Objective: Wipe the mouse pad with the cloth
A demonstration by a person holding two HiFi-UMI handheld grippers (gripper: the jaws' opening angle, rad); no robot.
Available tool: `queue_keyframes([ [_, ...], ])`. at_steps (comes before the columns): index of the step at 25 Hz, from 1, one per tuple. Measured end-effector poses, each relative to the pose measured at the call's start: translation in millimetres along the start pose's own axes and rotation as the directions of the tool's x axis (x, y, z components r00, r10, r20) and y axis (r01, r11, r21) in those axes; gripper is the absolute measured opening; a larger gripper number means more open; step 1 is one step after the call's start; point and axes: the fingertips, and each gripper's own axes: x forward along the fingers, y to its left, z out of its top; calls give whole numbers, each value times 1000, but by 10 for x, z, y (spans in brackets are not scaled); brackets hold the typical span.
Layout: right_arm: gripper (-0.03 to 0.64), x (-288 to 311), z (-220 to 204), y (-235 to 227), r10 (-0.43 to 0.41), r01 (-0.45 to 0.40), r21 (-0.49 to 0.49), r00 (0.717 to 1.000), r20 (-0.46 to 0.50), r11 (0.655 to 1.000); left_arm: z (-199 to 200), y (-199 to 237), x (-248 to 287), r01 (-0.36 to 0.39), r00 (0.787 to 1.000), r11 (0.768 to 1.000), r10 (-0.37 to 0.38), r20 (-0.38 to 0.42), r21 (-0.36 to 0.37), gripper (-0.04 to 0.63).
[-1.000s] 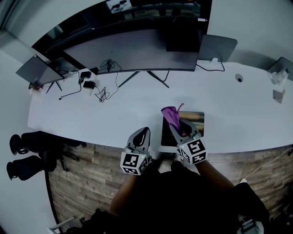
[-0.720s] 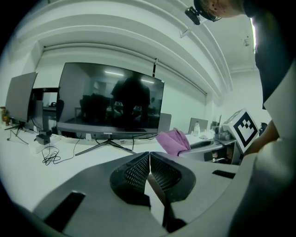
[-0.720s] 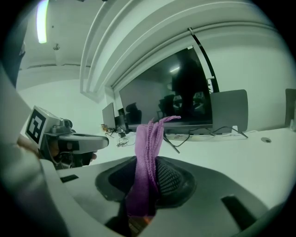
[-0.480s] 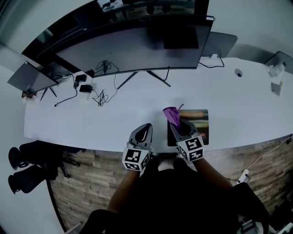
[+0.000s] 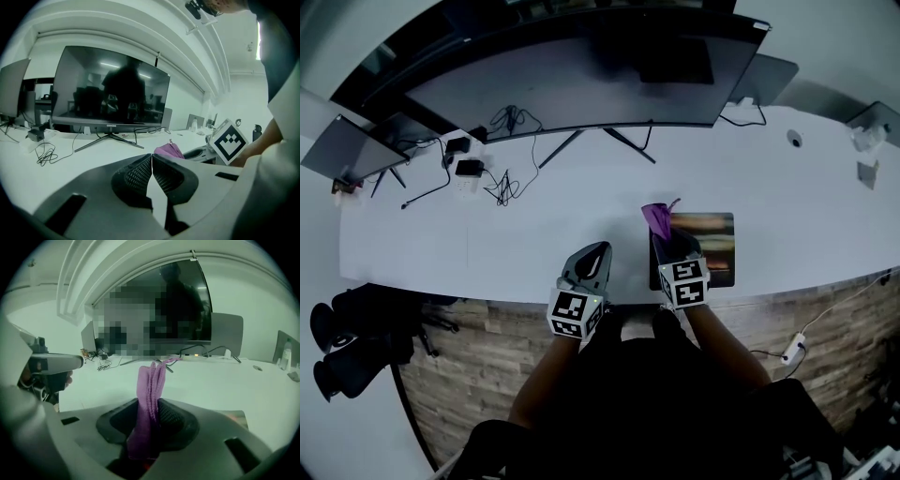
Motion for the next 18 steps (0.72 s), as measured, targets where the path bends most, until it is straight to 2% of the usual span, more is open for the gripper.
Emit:
queue_keyframes([
  [9,140,300,-267,-126,-114,118,27,985,-128,993,-188,71,20,32,999,999,-33,-37,-15,23],
  [18,146,313,-277,-172,-133,142,49,978,-159,989,-248,129,28,28,998,999,-29,-52,-17,23],
])
